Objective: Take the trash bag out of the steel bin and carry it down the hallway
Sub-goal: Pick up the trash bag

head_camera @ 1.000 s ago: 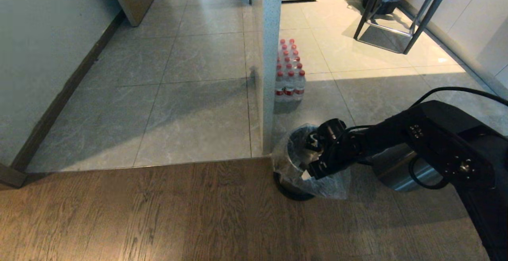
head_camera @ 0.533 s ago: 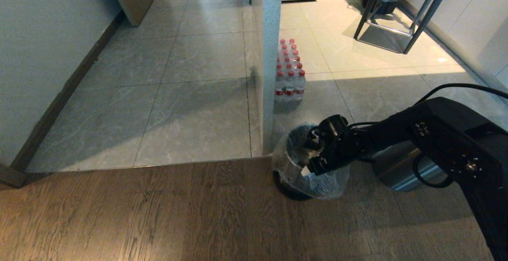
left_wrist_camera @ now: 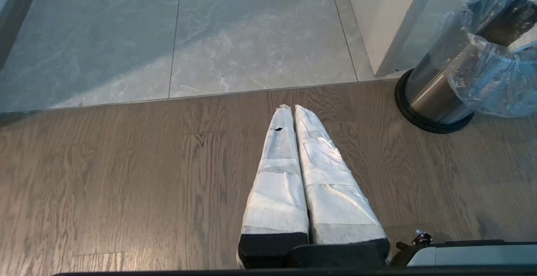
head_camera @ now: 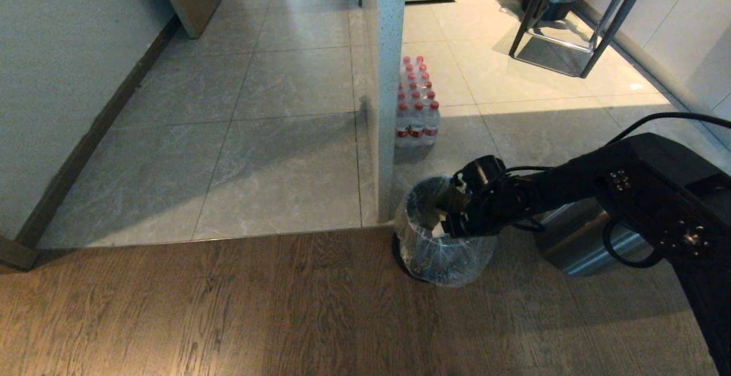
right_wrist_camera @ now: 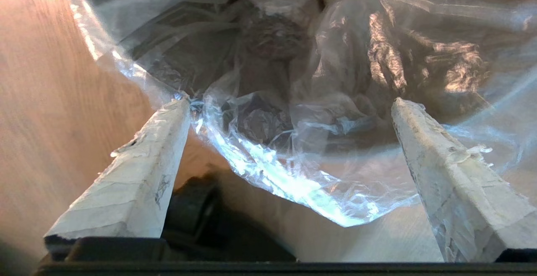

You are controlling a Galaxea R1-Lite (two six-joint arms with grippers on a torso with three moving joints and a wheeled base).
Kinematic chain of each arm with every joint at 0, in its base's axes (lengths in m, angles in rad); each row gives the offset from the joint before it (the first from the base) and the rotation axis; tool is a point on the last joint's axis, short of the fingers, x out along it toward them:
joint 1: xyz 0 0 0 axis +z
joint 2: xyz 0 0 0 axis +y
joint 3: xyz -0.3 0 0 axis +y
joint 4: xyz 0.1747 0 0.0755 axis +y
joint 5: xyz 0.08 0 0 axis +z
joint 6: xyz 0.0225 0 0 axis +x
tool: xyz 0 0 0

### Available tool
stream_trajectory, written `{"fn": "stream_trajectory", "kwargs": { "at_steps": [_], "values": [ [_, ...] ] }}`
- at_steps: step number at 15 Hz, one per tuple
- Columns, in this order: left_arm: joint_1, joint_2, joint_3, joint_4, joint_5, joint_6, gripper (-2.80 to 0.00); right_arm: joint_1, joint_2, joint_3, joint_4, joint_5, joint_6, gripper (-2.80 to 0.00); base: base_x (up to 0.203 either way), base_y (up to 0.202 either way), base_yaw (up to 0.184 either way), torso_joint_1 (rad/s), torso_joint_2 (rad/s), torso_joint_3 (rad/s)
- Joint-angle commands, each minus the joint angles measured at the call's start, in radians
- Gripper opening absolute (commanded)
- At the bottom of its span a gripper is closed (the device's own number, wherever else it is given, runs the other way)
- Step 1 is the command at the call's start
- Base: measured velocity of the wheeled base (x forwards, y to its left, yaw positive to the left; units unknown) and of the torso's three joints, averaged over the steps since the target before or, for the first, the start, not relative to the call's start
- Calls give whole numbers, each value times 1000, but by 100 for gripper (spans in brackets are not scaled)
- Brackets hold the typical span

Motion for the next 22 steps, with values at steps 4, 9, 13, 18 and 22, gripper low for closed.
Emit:
{"fn": "stream_trajectory", "kwargs": {
  "at_steps": [4, 9, 13, 18, 22],
  "values": [
    [0, 0, 0, 0, 0, 0, -280, 4, 3, -11, -4, 1, 2, 0, 0, 0, 0, 0, 0, 0],
    [0, 0, 0, 0, 0, 0, -280, 3, 80, -96, -10, -6, 8, 0, 0, 0, 0, 0, 0, 0],
    [0, 0, 0, 0, 0, 0, -280, 1, 98, -140, -4, -4, 54, 0, 0, 0, 0, 0, 0, 0],
    [0, 0, 0, 0, 0, 0, -280, 2, 147, -143, -1, -4, 52, 0, 0, 0, 0, 0, 0, 0],
    [0, 0, 0, 0, 0, 0, -280, 2, 208, -187, -5, -3, 46, 0, 0, 0, 0, 0, 0, 0]
  ]
}}
